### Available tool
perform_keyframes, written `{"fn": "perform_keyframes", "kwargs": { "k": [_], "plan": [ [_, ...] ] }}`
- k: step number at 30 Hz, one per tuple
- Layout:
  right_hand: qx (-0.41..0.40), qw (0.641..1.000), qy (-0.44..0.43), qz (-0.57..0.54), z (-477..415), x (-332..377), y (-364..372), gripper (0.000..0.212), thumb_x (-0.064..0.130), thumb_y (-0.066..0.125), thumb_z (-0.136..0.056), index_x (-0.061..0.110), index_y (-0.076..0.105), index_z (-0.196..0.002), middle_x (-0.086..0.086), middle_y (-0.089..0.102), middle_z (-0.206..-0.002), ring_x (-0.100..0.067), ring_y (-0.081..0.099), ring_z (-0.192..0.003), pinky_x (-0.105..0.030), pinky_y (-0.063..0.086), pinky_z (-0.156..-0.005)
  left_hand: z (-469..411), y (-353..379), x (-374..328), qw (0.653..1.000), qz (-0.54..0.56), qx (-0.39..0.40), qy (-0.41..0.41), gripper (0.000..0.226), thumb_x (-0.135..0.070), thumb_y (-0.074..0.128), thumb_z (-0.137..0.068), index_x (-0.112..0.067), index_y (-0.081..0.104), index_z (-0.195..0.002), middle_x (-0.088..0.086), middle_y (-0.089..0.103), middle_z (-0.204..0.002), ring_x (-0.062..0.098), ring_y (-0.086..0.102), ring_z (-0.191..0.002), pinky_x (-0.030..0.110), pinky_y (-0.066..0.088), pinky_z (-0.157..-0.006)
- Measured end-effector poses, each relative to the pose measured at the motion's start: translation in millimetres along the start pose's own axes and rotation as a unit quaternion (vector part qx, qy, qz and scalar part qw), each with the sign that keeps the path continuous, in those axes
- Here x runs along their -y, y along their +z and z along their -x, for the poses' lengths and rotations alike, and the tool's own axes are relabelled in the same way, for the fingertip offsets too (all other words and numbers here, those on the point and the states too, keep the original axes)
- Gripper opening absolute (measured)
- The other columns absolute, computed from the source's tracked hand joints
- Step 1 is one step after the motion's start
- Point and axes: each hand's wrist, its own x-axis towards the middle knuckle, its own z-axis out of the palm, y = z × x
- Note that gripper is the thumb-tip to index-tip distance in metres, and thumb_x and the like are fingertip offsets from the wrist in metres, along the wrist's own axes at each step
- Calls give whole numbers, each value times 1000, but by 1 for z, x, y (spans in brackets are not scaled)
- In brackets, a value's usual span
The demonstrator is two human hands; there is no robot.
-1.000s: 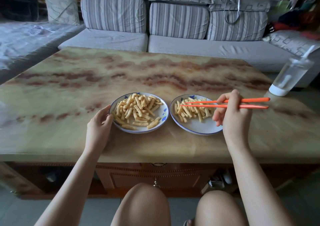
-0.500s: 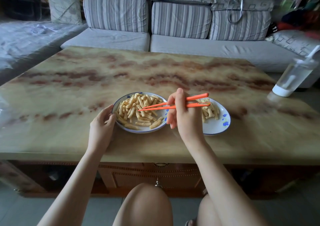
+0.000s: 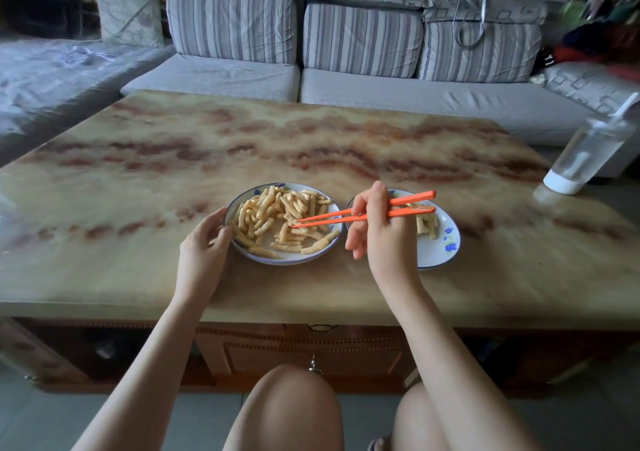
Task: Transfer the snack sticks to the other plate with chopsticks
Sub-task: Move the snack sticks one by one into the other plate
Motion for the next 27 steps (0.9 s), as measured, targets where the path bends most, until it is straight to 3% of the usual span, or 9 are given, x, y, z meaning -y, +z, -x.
{"fn": "perform_keyframes", "kwargs": {
  "k": [5,9,16,24,27],
  "plan": [
    [-19,999,5,-27,-1,2,-9,48,27,31,-105,10,52,-66,-9,48,-38,-20,40,-30,-20,30,-34,-1,0,1,1000,-4,2,-3,36,-10,51,-92,-16,60,-127,-11,60,-109,-1,51,-100,-6,31,-70],
    [-56,997,3,-45,-7,6,-22,47,26,31,-105,9,49,-65,-12,46,-40,-20,43,-31,-21,31,-34,-1,0,1,1000,-5,4,-9,37,-11,51,-92,-17,59,-128,-10,61,-112,0,51,-101,9,34,-81],
    [-154,988,-4,-7,-23,2,-70,46,26,30,-105,11,48,-65,-5,46,-36,-16,42,-29,-17,29,-34,-1,0,2,1000,-6,1,-5,36,-11,52,-92,-16,60,-127,-11,60,-109,0,51,-100,-2,32,-73],
    [-204,979,9,25,-26,-6,-99,46,29,32,-103,13,50,-64,-9,49,-38,-21,45,-33,-22,33,-36,-1,0,1,1000,-14,-1,-3,37,-12,51,-93,-16,58,-129,-1,62,-124,0,50,-103,11,33,-83],
    [-199,979,17,35,-25,-10,-99,45,31,32,-102,13,50,-65,-8,49,-38,-22,44,-33,-22,33,-36,-1,0,1,1000,-14,-2,-3,37,-13,51,-93,-17,58,-130,-1,62,-124,0,50,-103,7,34,-79]
  ]
}}
